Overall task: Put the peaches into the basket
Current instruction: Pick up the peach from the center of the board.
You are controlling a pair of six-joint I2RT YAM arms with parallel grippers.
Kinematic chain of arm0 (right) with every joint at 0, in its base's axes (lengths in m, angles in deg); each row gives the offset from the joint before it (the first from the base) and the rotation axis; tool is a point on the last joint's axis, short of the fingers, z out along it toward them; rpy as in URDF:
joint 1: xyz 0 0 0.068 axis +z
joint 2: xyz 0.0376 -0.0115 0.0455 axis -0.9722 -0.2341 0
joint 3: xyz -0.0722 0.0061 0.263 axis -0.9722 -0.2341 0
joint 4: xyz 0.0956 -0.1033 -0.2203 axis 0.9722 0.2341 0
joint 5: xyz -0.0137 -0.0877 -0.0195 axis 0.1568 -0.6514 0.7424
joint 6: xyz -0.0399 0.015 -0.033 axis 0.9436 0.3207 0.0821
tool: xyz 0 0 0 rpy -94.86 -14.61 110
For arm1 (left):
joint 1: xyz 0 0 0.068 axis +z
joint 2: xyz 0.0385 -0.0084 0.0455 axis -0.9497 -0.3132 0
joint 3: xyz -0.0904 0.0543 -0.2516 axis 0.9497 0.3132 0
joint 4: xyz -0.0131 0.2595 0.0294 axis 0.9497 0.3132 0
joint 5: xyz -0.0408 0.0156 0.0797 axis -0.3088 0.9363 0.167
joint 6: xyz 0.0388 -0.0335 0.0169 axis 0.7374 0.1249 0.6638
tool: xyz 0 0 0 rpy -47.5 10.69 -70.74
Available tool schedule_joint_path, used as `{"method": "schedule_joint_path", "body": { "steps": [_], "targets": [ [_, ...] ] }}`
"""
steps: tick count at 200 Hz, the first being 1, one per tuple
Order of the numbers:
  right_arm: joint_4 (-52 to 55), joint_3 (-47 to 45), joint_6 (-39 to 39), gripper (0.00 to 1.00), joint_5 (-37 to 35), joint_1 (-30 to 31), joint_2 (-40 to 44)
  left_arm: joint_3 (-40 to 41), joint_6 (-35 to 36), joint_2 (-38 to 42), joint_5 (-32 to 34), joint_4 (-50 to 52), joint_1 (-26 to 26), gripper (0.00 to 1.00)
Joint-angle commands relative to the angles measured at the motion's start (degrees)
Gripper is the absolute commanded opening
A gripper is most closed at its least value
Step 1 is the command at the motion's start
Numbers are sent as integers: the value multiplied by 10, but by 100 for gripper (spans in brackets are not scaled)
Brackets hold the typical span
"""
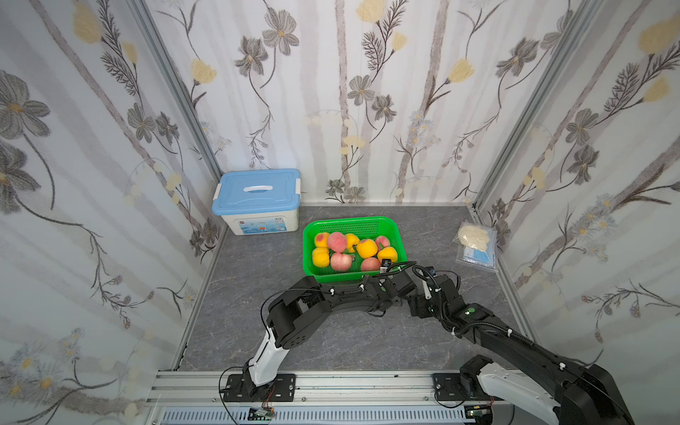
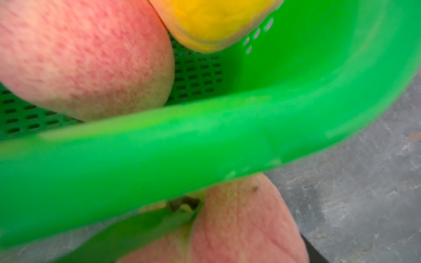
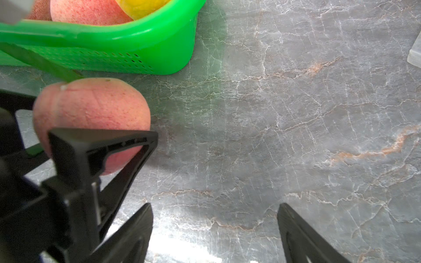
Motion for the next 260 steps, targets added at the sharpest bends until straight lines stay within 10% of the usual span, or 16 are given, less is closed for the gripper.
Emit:
{"method": "schedule_joint_path", "body": {
  "steps": [1, 260],
  "targets": [
    [-13, 1, -6, 86, 1, 0, 2, -1, 5, 17, 15, 14, -1, 67],
    [-14, -1, -7, 86, -2, 0, 8, -8, 61, 187, 112, 148, 4, 72]
  ]
}}
